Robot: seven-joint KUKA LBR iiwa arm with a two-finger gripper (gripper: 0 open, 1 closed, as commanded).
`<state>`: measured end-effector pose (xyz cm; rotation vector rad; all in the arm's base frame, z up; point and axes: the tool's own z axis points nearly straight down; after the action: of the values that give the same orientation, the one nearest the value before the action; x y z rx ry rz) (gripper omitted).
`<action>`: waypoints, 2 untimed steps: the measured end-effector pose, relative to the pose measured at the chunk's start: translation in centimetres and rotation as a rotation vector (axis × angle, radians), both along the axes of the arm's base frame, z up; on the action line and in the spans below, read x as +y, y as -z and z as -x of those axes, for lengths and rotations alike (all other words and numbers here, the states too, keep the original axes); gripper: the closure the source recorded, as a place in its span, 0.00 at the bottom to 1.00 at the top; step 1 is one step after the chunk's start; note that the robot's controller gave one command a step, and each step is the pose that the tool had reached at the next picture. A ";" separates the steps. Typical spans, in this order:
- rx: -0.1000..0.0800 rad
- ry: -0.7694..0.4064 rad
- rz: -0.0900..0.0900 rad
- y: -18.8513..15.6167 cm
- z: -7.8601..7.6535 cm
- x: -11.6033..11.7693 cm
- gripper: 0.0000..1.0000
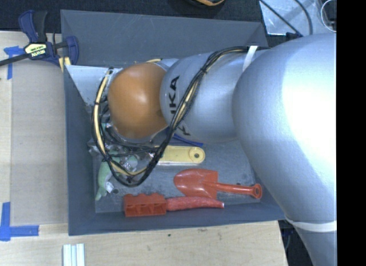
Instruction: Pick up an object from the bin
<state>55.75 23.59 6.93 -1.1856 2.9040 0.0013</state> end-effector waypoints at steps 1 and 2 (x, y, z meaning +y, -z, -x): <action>-0.004 -0.301 -0.002 -0.2 1.5 0.3 1.00; -0.004 -0.301 -0.002 -0.2 1.5 0.3 1.00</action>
Offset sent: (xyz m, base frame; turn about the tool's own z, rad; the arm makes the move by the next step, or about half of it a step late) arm 0.0000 0.0000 0.0000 0.0000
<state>54.23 23.84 7.10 -1.6053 2.6898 0.0036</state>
